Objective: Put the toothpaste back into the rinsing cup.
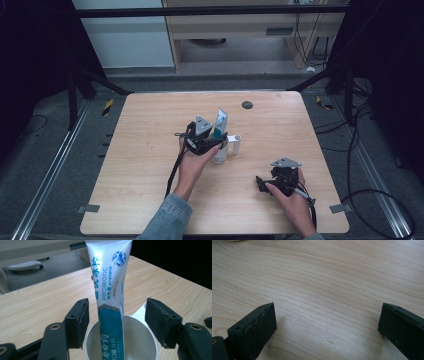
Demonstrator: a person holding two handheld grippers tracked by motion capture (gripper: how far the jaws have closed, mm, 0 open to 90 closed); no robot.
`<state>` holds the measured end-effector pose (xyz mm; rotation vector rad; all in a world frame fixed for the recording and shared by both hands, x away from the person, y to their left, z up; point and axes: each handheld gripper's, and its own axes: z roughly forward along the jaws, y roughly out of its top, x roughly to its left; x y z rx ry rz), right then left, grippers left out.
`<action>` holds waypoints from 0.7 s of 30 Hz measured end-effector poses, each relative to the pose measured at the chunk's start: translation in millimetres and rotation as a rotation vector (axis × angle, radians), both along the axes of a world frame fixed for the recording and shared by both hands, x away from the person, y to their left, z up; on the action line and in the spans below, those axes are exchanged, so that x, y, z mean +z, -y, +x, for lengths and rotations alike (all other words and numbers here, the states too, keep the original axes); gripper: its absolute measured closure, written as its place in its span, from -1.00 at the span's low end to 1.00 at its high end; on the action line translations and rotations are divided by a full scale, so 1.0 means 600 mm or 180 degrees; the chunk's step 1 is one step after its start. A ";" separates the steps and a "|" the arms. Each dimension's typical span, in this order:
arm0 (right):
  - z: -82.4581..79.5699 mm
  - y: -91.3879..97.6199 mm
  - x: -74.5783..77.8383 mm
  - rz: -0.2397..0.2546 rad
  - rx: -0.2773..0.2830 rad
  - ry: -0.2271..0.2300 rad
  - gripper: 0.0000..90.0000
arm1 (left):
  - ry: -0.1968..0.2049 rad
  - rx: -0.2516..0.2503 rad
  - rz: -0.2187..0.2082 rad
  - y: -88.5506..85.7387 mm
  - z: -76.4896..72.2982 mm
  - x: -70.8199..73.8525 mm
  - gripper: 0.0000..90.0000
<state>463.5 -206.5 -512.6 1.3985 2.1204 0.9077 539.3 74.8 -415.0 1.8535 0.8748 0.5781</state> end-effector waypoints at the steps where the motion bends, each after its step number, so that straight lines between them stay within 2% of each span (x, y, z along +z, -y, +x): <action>1: 0.000 0.000 0.000 0.0000 0.0000 0.0000 -0.96 | 0.0000 0.0000 0.0000 0.000 0.000 0.000 -0.24; 5: 0.000 0.000 0.000 0.0003 -0.0002 0.0001 -0.96 | -0.0004 -0.0016 -0.0037 -0.005 -0.004 0.007 -0.30; 9: 0.000 0.000 0.000 -0.0004 0.0005 0.0004 -0.96 | -0.0063 -0.0044 0.0024 -0.009 -0.007 0.015 -0.42; 14: 0.000 0.000 0.000 -0.0002 0.0002 0.0000 -0.96 | -0.0177 -0.0109 0.0033 -0.013 -0.009 0.021 -0.56; 16: 0.000 0.000 0.000 0.0001 0.0000 0.0000 -0.96 | -0.0244 -0.0187 0.0123 -0.014 -0.015 0.026 -0.62; 17: 0.000 0.000 0.000 0.0001 0.0000 0.0000 -0.96 | -0.0244 -0.0187 0.0123 -0.014 -0.015 0.026 -0.65; 18: 0.000 0.000 0.000 0.0000 -0.0002 0.0000 -0.96 | -0.0286 -0.0235 0.0195 -0.016 -0.019 0.029 -0.69; 21: 0.000 0.000 0.000 -0.0003 -0.0006 0.0001 -0.96 | -0.0309 -0.0257 0.0275 -0.019 -0.024 0.030 -0.76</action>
